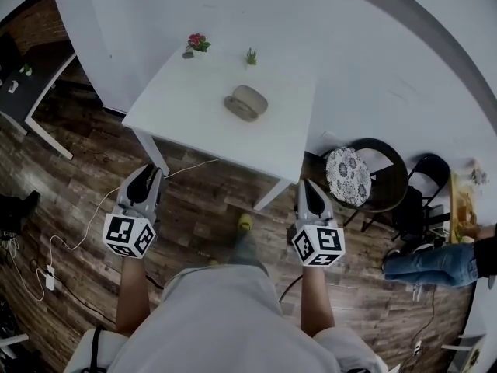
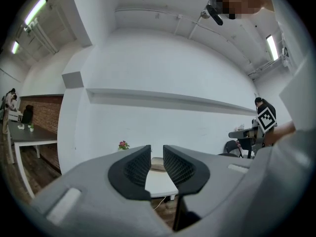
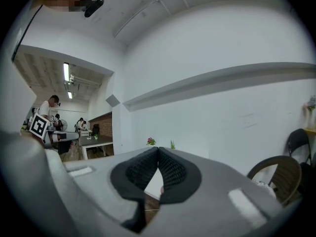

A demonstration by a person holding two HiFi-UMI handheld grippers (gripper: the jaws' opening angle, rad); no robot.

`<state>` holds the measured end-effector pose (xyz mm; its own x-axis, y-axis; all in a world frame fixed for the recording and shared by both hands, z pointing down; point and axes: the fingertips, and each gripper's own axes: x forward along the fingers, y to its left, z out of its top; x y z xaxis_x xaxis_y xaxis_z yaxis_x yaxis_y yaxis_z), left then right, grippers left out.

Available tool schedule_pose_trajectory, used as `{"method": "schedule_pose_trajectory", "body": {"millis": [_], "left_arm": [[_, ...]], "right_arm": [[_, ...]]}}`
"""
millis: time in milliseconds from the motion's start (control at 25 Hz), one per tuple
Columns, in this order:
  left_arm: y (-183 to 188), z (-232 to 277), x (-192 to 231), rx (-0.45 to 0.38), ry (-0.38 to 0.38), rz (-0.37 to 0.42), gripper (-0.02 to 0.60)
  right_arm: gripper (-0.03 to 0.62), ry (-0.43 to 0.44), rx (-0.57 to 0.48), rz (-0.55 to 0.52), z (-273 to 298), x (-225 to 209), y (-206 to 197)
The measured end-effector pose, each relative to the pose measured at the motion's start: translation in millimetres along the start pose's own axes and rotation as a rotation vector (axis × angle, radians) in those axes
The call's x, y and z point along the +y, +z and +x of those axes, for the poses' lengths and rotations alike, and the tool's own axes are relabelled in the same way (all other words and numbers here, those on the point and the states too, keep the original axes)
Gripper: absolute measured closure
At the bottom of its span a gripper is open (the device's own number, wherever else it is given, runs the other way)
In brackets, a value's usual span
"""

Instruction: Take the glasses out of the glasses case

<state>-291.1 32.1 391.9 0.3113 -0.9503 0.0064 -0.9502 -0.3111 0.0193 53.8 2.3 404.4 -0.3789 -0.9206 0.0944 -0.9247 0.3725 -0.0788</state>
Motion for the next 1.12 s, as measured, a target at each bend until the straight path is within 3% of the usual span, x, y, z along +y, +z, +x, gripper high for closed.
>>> {"method": "schedule_pose_trajectory", "body": {"millis": [600,1120], "left_arm": [[-15.0,84.0,7.3,0.029,-0.038,-0.002,0.508],[-37.2,199.5,22.3,0.110,-0.034,-0.019,0.508]], "right_arm": [[0.591,-0.018,0.011,0.020,64.6,-43.4,-6.8],[0.591,-0.001,0.076,0.047,172.9,-102.0,-13.2]]}}
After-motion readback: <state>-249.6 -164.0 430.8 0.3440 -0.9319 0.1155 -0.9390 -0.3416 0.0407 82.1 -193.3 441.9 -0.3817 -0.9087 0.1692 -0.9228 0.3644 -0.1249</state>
